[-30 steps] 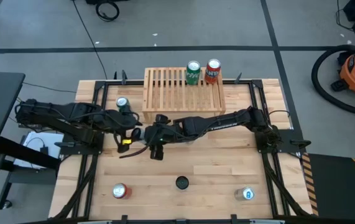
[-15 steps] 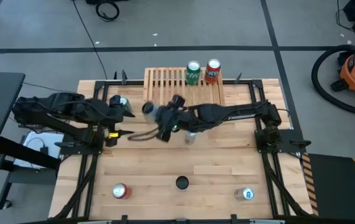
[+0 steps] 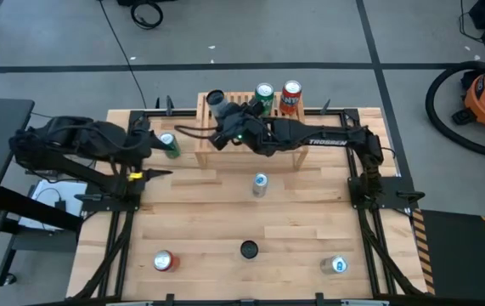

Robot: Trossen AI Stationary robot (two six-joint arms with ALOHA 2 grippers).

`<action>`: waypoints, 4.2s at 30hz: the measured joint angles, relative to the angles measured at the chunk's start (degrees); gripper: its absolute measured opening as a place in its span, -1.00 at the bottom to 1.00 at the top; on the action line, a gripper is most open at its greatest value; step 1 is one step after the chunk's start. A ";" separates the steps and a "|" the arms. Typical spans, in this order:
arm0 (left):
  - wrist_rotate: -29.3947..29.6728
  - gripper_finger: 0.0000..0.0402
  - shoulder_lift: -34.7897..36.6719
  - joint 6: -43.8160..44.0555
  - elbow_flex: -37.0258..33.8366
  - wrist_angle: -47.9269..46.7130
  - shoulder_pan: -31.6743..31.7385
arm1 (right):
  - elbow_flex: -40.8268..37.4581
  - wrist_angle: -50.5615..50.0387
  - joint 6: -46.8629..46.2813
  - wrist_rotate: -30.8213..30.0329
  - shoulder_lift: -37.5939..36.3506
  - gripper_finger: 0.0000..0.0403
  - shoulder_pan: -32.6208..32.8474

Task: Place canned beverage on shelf
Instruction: Put the left white blue soda can on the shelf

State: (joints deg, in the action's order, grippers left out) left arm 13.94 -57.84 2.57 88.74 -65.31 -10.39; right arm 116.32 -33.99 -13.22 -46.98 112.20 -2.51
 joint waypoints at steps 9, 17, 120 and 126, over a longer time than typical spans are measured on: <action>1.41 0.49 1.20 -2.26 2.27 -0.11 0.00 | -11.11 14.55 -4.09 -4.86 0.22 0.20 -2.84; 1.43 0.49 2.66 -2.40 2.22 -1.13 0.00 | -18.29 23.20 -7.19 -9.44 0.20 0.20 -3.10; 10.68 0.49 1.92 7.22 0.67 -6.61 14.19 | -6.39 1.38 7.22 36.28 -11.54 0.81 -16.70; 10.66 0.49 1.99 7.25 0.67 -6.61 14.86 | -6.39 2.00 6.19 36.34 -9.41 0.81 -17.15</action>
State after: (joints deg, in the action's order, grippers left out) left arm 24.60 -55.86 9.82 89.41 -71.92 4.47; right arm 109.93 -31.99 -7.03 -10.64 102.79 -19.66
